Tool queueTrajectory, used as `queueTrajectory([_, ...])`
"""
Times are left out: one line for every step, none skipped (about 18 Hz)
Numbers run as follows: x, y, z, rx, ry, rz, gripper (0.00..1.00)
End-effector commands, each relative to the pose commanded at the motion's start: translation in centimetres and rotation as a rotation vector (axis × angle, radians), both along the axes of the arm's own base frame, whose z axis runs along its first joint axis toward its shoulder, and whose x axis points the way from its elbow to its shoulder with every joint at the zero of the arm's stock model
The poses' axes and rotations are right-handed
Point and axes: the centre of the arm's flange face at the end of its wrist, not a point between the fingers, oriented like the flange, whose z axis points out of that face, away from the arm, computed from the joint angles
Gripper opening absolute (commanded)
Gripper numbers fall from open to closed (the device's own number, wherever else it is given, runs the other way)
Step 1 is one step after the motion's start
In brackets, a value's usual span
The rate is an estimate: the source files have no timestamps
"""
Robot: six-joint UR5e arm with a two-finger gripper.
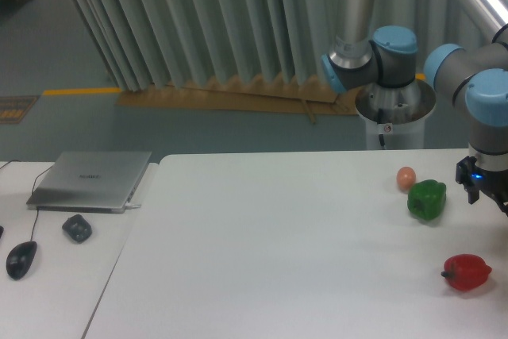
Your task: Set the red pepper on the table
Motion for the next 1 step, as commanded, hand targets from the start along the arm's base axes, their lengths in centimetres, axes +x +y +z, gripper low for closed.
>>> queueTrajectory([0.18, -0.07, 0.39, 0.007, 0.003, 0.0, 1.0])
